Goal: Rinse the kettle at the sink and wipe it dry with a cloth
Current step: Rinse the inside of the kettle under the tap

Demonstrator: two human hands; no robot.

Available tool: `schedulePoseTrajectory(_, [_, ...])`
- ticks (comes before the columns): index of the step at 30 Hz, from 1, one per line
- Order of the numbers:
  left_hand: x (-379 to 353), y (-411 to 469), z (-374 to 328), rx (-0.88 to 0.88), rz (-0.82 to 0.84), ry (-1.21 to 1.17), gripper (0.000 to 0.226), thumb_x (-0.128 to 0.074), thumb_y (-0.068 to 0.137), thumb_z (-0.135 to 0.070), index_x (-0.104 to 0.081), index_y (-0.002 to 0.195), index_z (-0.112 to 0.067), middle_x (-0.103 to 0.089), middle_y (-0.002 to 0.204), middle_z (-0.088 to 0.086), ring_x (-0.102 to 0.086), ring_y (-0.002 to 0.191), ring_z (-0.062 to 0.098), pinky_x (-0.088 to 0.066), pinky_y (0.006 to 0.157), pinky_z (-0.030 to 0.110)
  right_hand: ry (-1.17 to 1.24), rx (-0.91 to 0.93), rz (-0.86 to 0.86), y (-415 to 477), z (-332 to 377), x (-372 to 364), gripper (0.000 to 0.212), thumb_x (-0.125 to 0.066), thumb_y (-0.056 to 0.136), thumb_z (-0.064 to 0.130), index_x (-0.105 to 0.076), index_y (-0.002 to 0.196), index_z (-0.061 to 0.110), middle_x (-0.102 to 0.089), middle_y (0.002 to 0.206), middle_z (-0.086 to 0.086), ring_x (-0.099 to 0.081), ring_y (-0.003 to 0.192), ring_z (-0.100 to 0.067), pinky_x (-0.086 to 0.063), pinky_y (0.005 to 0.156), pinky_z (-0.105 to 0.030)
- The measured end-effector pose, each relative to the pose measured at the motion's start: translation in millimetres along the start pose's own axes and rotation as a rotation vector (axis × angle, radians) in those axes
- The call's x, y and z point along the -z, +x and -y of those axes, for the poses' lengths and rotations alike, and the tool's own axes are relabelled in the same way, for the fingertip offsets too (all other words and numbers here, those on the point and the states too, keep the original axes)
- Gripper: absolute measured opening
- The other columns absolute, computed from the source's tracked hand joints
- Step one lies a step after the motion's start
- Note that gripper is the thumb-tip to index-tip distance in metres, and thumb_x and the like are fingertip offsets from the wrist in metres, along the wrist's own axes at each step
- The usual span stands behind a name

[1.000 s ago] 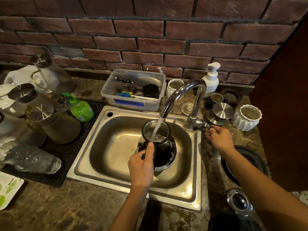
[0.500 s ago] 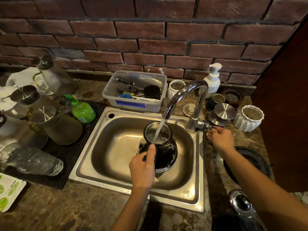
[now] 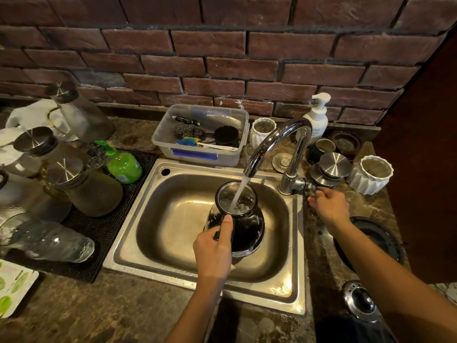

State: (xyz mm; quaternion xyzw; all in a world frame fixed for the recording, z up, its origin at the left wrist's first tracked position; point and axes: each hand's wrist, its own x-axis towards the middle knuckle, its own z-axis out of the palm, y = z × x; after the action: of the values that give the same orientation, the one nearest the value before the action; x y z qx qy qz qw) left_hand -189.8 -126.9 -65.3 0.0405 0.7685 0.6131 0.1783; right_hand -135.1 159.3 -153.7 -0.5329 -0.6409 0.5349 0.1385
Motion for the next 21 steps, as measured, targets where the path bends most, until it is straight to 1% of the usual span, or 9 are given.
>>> schedulePoseTrajectory(2, [0, 0, 0, 0.001, 0.002, 0.0, 0.065, -0.056, 0.1, -0.031, -0.053, 0.035, -0.027, -0.047, 0.036, -0.014, -0.049, 0.041, 0.0, -0.036, 0.047, 0.006, -0.002, -0.006, -0.002, -5, 4, 1, 0.035, -0.052, 0.103, 0.021, -0.064, 0.071, 0.03, -0.075, 0.082, 0.0, -0.074, 0.101, -0.028, -0.051, 0.108, -0.054])
schedulePoseTrajectory(5, [1, 1, 0, -0.002, -0.001, 0.003, 0.065, -0.056, 0.1, -0.031, -0.048, 0.036, -0.025, -0.046, 0.037, -0.014, -0.048, 0.04, 0.001, -0.036, 0.048, 0.006, -0.008, -0.014, -0.01, -10, 7, 1, 0.033, -0.053, 0.102, 0.021, -0.062, 0.074, 0.034, -0.075, 0.085, -0.001, -0.074, 0.103, -0.029, -0.052, 0.107, -0.053])
schedulePoseTrajectory(8, [2, 1, 0, -0.001, 0.014, 0.007, 0.065, -0.056, 0.101, -0.029, -0.051, 0.036, -0.025, -0.048, 0.037, -0.014, -0.05, 0.041, 0.0, -0.037, 0.047, 0.006, -0.009, -0.021, -0.021, -11, 7, 1, 0.032, -0.053, 0.102, 0.022, -0.063, 0.075, 0.037, -0.076, 0.086, 0.001, -0.074, 0.102, -0.028, -0.053, 0.106, -0.053])
schedulePoseTrajectory(10, [2, 1, 0, -0.005, 0.021, 0.011, 0.065, -0.056, 0.101, -0.029, -0.052, 0.036, -0.026, -0.047, 0.037, -0.014, -0.049, 0.04, 0.0, -0.036, 0.047, 0.007, -0.013, -0.016, -0.022, -7, 3, 2, 0.03, -0.054, 0.099, 0.027, -0.066, 0.073, 0.037, -0.076, 0.084, 0.002, -0.074, 0.102, -0.028, -0.053, 0.105, -0.054])
schedulePoseTrajectory(13, [2, 1, 1, -0.015, 0.019, 0.022, 0.065, -0.055, 0.101, -0.031, -0.054, 0.036, -0.029, -0.046, 0.037, -0.014, -0.047, 0.04, 0.001, -0.034, 0.048, 0.009, -0.006, -0.005, -0.016, 9, -15, 2, 0.028, -0.052, 0.088, 0.036, -0.072, 0.071, 0.045, -0.077, 0.085, 0.002, -0.072, 0.105, -0.029, -0.052, 0.106, -0.055])
schedulePoseTrajectory(16, [2, 1, 1, -0.025, 0.021, 0.026, 0.065, -0.055, 0.1, -0.03, -0.053, 0.035, -0.028, -0.046, 0.036, -0.014, -0.047, 0.04, 0.0, -0.035, 0.048, 0.007, 0.008, -0.023, -0.022, 9, -14, 2, 0.022, -0.053, 0.088, 0.035, -0.067, 0.072, 0.041, -0.078, 0.088, 0.001, -0.072, 0.105, -0.029, -0.053, 0.106, -0.055])
schedulePoseTrajectory(18, [3, 0, 2, -0.019, 0.022, 0.03, 0.065, -0.056, 0.1, -0.03, -0.053, 0.035, -0.028, -0.046, 0.036, -0.014, -0.047, 0.039, 0.0, -0.034, 0.047, 0.007, -0.006, -0.028, -0.034, 12, -17, 2, 0.021, -0.052, 0.087, 0.038, -0.067, 0.073, 0.042, -0.078, 0.088, 0.001, -0.072, 0.105, -0.029, -0.052, 0.106, -0.055])
schedulePoseTrajectory(21, [4, 0, 6, -0.015, 0.006, 0.04, 0.064, -0.057, 0.099, -0.031, -0.046, 0.036, -0.025, -0.044, 0.036, -0.013, -0.044, 0.04, 0.001, -0.034, 0.047, 0.009, -0.04, -0.024, -0.042, 27, -30, -1, 0.023, -0.049, 0.084, 0.041, -0.07, 0.077, 0.045, -0.077, 0.093, -0.002, -0.071, 0.108, -0.033, -0.054, 0.103, -0.057])
